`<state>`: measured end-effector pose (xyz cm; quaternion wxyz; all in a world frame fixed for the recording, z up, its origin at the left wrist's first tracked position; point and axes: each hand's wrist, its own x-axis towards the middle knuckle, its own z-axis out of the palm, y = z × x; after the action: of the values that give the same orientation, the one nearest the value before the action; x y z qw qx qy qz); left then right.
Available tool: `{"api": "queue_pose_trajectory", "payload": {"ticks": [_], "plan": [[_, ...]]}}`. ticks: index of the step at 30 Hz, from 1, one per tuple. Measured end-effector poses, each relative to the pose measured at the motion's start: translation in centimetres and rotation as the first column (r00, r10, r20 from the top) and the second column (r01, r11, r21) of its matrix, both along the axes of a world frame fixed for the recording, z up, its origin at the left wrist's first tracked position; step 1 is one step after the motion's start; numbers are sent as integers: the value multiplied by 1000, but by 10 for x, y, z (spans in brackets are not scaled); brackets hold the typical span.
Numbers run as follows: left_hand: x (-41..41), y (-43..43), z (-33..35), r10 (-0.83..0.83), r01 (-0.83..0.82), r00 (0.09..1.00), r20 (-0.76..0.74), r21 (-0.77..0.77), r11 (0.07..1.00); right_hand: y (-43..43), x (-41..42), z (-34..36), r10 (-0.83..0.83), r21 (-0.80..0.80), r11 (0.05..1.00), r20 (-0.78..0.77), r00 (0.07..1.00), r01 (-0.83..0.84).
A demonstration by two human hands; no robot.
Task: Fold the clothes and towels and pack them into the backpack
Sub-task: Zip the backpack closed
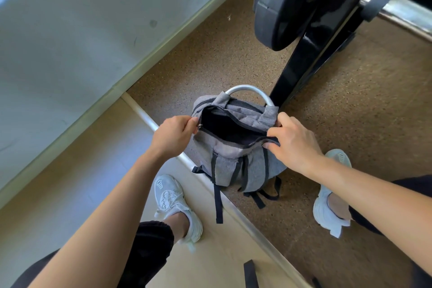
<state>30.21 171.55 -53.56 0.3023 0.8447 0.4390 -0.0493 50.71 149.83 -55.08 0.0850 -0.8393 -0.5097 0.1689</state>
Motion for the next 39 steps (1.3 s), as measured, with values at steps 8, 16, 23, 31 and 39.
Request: {"api": "queue_pose_trajectory", "payload": {"ticks": [8,16,23,31,39], "plan": [[-19,15,-7,302,-293,948,98,-93,951,25,-33,27,95,188,977,23,995,-98],[-26,18,-10,225,-216,965,133,-80,973,139,-83,32,119,145,987,-392,912,-66],[-33,21,-17,145,-146,985,97,2,989,207,-81,23,405,-137,888,-224,887,-440],[-35,5,-23,-54,54,998,28,-3,999,218,-66,46,576,-199,773,-179,797,-603],[-32,0,-44,-39,53,997,-72,198,979,193,-44,48,618,-105,765,-158,770,-635]]}}
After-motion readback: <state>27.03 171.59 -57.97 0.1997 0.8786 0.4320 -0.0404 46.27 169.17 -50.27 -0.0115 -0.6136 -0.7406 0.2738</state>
